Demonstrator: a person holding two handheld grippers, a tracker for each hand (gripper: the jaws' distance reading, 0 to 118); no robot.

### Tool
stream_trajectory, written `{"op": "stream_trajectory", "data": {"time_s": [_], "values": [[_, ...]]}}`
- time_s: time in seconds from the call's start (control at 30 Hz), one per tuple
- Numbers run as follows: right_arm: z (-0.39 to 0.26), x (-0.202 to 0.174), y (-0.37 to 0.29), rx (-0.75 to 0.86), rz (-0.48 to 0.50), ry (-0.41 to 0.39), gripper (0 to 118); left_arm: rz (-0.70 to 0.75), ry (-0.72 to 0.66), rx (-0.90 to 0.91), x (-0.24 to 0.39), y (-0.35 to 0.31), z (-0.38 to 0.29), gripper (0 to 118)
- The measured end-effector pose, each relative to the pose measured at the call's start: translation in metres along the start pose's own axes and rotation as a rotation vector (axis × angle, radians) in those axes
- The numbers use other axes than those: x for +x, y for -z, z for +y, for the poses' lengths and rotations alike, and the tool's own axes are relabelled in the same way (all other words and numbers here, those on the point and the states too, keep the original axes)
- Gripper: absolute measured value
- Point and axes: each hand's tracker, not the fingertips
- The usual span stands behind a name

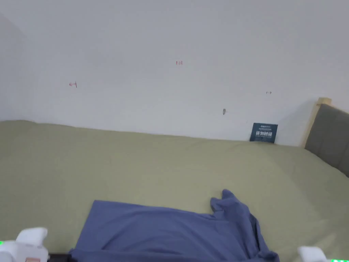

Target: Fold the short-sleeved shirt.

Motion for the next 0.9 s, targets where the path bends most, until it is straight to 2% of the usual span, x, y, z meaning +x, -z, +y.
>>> {"op": "stream_trajectory", "data": {"time_s": [0.1,0.13,0.17,0.2,0.23,0.3,0.37,0.43,0.57,0.6,0.63,0.67,0.7,0.73,0.77,0.9], "values": [[0.02,-0.009,-0.011,0.03,0.034,0.008,72,0.002,0.085,0.055,0.02,-0.004,0.023,82],[0.027,-0.012,-0.011,0.031,0.052,0.009,56,0.001,0.107,0.08,0.03,-0.006,0.027,71],[0.032,-0.018,-0.01,0.034,0.068,0.005,33,0.004,0.11,0.102,0.038,-0.004,0.033,48],[0.037,-0.023,-0.007,0.04,0.084,0.005,3,0.0,0.109,0.113,0.043,-0.001,0.038,13],[0.042,-0.028,-0.002,0.043,0.08,0.003,0,-0.001,0.11,0.109,0.048,0.006,0.045,0],[0.05,-0.037,0.009,0.079,0.043,0.017,0,0.0,0.114,0.113,0.056,0.022,0.054,0],[0.06,-0.04,0.023,0.088,0.065,0.03,0,-0.04,0.115,0.103,0.059,0.038,0.065,0],[0.072,-0.043,0.036,0.08,0.083,0.065,0,-0.015,0.098,0.088,0.063,0.052,0.08,0],[0.1,-0.049,0.054,0.101,0.055,0.031,0,-0.017,0.088,0.087,0.056,0.082,0.124,0],[0.108,-0.049,0.058,0.103,0.055,0.027,0,-0.013,0.112,0.069,0.053,0.094,0.137,1],[0.116,-0.048,0.063,0.103,0.053,0.025,0,0.007,0.122,0.064,0.051,0.104,0.147,11],[0.123,-0.048,0.068,0.103,0.047,0.022,0,0.033,0.113,0.057,0.048,0.116,0.158,29],[0.129,-0.048,0.072,0.104,0.043,0.016,0,0.031,0.095,0.044,0.043,0.129,0.168,55],[0.136,-0.048,0.077,0.105,0.039,0.013,0,0.034,0.059,0.031,0.039,0.14,0.174,89],[0.141,-0.048,0.081,0.104,0.038,0.013,0,0.008,0.027,0.028,0.034,0.15,0.178,101],[0.159,-0.045,0.1,0.094,0.047,0.018,0,-0.006,-0.012,-0.067,0.028,0.195,0.185,100]]}}
